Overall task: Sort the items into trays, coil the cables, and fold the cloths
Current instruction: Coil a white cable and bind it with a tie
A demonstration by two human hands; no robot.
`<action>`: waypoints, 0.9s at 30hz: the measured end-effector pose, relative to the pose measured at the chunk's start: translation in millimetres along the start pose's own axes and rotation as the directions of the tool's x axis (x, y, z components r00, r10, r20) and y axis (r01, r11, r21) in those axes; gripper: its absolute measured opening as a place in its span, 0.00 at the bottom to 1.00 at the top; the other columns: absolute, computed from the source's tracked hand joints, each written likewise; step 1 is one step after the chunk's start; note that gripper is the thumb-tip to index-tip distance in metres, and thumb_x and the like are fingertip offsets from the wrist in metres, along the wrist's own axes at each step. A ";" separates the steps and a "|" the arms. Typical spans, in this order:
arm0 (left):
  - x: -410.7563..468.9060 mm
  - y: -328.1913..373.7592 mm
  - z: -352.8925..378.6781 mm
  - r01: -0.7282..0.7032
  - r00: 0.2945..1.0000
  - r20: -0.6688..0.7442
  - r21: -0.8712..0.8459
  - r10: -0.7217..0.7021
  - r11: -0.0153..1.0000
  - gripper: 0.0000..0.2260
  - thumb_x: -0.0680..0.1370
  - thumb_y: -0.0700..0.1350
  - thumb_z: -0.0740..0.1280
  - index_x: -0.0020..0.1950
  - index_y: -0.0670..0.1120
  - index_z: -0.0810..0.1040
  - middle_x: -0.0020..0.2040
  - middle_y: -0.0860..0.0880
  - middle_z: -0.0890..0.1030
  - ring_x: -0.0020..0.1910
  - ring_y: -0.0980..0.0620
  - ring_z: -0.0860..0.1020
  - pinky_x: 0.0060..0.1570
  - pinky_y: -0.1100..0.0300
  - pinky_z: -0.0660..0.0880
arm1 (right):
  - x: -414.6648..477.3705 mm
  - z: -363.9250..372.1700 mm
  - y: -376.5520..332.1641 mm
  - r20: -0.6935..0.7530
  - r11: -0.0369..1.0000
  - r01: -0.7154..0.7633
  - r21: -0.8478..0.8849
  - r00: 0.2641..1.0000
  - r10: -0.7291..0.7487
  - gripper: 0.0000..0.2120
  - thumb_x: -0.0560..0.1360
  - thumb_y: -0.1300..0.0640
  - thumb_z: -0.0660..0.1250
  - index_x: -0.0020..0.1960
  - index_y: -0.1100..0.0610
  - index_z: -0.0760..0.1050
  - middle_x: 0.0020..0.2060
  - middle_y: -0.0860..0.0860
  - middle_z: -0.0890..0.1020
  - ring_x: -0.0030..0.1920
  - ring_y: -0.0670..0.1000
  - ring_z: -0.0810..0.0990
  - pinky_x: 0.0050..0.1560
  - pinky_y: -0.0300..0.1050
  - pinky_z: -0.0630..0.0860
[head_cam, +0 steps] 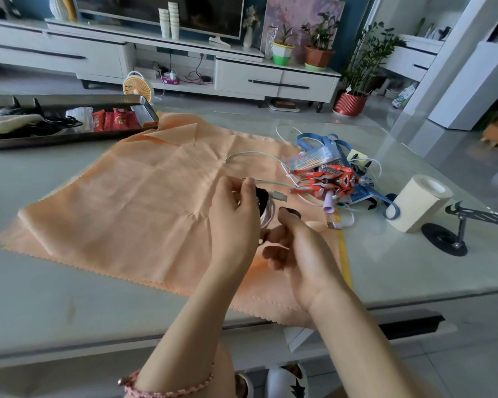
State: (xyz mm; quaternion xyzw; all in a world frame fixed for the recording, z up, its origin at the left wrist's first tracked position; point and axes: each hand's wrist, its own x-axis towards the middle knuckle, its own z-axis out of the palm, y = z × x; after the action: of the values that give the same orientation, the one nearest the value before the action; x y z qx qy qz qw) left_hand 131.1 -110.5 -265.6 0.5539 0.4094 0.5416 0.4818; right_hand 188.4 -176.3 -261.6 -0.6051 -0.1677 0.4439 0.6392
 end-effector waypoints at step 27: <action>-17.4 -4.4 -3.7 -0.108 0.907 0.422 0.207 0.011 0.972 0.12 0.78 0.47 0.64 0.34 0.49 0.70 0.29 0.52 0.78 0.25 0.57 0.72 0.26 0.61 0.69 | 12.1 -43.4 -23.3 0.440 0.674 0.499 -0.545 0.854 -0.276 0.13 0.68 0.69 0.70 0.47 0.55 0.71 0.31 0.51 0.81 0.33 0.44 0.77 0.59 0.22 0.55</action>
State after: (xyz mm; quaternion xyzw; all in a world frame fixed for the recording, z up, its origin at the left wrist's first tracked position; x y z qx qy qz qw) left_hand 126.3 -126.2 -273.7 0.7203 0.3386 0.3749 0.4754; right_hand 236.2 -191.1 -253.2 -0.6548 -0.5371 0.3033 0.4368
